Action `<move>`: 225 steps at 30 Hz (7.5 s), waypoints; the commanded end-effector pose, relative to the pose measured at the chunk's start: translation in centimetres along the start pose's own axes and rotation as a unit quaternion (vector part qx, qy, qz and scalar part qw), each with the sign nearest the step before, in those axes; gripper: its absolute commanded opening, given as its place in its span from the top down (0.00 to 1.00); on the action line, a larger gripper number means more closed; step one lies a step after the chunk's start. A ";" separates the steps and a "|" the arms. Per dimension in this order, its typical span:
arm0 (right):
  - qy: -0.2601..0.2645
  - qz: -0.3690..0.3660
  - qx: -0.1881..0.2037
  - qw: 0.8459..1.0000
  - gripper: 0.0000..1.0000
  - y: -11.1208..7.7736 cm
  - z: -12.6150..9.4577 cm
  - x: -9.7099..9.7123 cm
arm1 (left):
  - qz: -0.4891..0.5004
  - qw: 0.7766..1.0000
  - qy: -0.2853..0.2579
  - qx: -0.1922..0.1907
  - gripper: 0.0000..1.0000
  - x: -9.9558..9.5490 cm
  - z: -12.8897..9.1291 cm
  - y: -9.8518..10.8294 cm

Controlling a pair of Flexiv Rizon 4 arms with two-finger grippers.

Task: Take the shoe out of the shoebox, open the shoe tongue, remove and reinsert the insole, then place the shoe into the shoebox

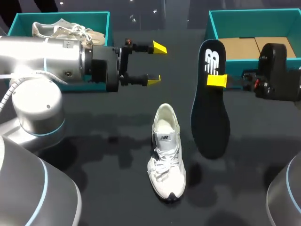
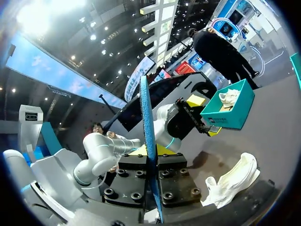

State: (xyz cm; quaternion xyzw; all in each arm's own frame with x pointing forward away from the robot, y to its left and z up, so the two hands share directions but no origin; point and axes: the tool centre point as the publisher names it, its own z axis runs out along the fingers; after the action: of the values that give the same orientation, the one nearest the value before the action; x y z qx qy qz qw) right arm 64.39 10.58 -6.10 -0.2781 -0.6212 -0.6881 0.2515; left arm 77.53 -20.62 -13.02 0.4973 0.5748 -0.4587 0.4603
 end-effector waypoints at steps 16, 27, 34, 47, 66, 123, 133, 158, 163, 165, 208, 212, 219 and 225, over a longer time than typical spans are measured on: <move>0.055 0.093 0.032 0.994 1.00 4.0 0.3 -6.6 | -0.001 1.000 0.009 0.009 0.00 -0.3 -0.3 0.5; 0.018 0.163 0.052 0.985 1.00 6.5 0.3 -9.5 | -0.001 1.000 0.009 0.009 0.00 -0.3 -0.3 0.5; 0.018 0.163 0.052 0.985 1.00 6.5 0.3 -9.5 | 0.003 1.000 0.004 0.010 0.00 0.1 0.2 0.3; -0.014 0.375 -0.010 0.927 1.00 6.5 2.0 -13.8 | -0.003 0.999 -0.046 0.023 0.00 0.3 0.7 -0.4; -0.062 0.432 0.008 0.900 1.00 6.9 4.3 -17.4 | -0.009 0.999 -0.049 -0.002 0.25 0.5 3.3 0.0; -0.039 0.442 0.002 0.896 0.00 6.0 7.0 -18.4 | 0.020 0.998 -0.047 -0.030 1.00 1.0 4.5 1.5; -0.013 0.423 -0.012 0.906 0.00 4.6 5.7 -17.0 | 0.011 0.998 -0.046 -0.050 1.00 1.3 0.6 2.1; -0.011 0.402 -0.011 0.915 0.00 1.5 2.1 -14.6 | -0.188 0.981 0.043 -0.014 1.00 1.8 -6.8 -0.5; -0.014 0.401 -0.012 0.916 0.00 1.4 1.9 -14.5 | -0.317 0.945 0.080 -0.009 1.00 1.6 -7.1 -1.3; -0.014 0.401 -0.012 0.916 0.00 1.4 1.9 -14.5 | -0.375 0.923 0.091 0.000 1.00 1.6 -7.1 -1.2; -0.014 0.401 -0.012 0.916 0.00 1.4 1.9 -14.5 | -0.764 0.619 0.174 -0.059 1.00 -1.1 -6.0 0.4; -0.014 0.401 -0.012 0.916 0.00 1.4 1.9 -14.5 | -0.811 0.559 0.166 -0.058 1.00 -1.5 -5.9 0.9; -0.014 0.401 -0.012 0.916 0.00 1.4 1.9 -14.5 | -0.871 0.465 0.148 -0.052 1.00 -1.6 -5.2 1.3; -0.014 0.401 -0.012 0.916 0.00 1.4 1.9 -14.5 | -0.918 0.374 0.121 -0.046 1.00 -1.3 -4.5 1.6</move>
State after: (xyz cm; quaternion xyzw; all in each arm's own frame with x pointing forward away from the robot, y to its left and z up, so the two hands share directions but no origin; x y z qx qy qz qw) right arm 76.02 12.29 -14.99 -0.5161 -0.4532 -0.5326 0.4945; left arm 78.48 -15.67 -10.56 -0.2192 0.7948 -0.5141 -0.2363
